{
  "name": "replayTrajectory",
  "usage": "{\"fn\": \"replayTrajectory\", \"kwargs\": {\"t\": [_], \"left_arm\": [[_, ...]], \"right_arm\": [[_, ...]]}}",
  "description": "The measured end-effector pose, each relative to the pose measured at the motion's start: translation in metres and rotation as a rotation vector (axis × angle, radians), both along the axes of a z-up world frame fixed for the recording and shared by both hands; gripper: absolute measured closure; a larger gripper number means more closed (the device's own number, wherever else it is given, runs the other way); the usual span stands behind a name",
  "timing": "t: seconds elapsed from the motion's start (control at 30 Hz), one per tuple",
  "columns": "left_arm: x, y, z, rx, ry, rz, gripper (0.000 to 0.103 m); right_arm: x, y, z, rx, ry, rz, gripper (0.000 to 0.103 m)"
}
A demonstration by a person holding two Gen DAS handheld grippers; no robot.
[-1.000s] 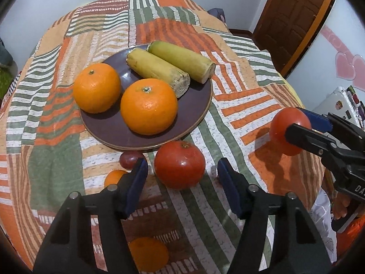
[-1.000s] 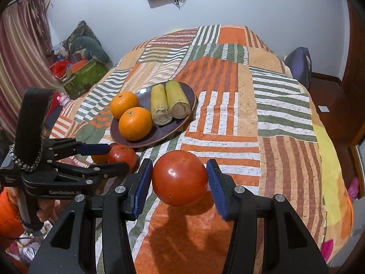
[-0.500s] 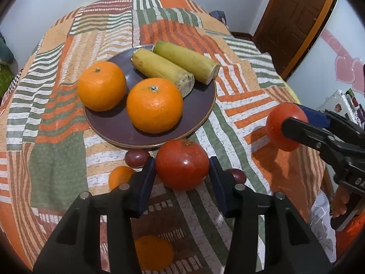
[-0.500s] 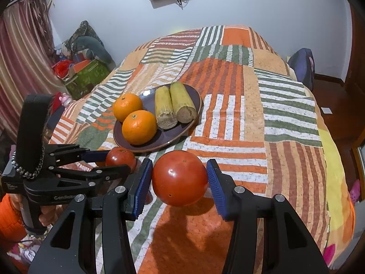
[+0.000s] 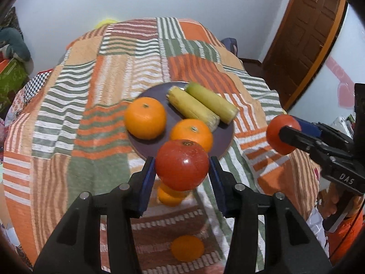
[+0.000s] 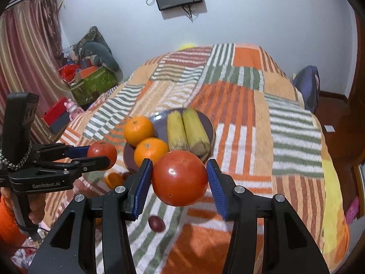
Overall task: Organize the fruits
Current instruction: 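Place the tomato on the plate with the left tool while the right tool places its tomato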
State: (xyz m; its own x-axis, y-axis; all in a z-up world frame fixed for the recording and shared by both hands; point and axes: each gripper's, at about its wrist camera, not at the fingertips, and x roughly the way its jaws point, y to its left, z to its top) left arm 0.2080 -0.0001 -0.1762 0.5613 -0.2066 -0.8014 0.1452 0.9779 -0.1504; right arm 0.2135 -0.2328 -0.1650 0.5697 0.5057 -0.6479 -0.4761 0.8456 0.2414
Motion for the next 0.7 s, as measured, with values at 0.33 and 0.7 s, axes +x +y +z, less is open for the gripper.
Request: {"fn": "replayTrajectory", "kwargs": {"t": [0.33,0.7], "left_arm": [[0.022,0.019,-0.017,0.002,0.030,0.042,0.056],[0.045,0.024,-0.037,-0.014,0.056,0.035,0.056]], "right_arm": [[0.026,0.035,0.004,-0.012,-0.035,0.057,0.057],[0.059,0.071,-0.011,-0.055,-0.022,0.099,0.057]]}}
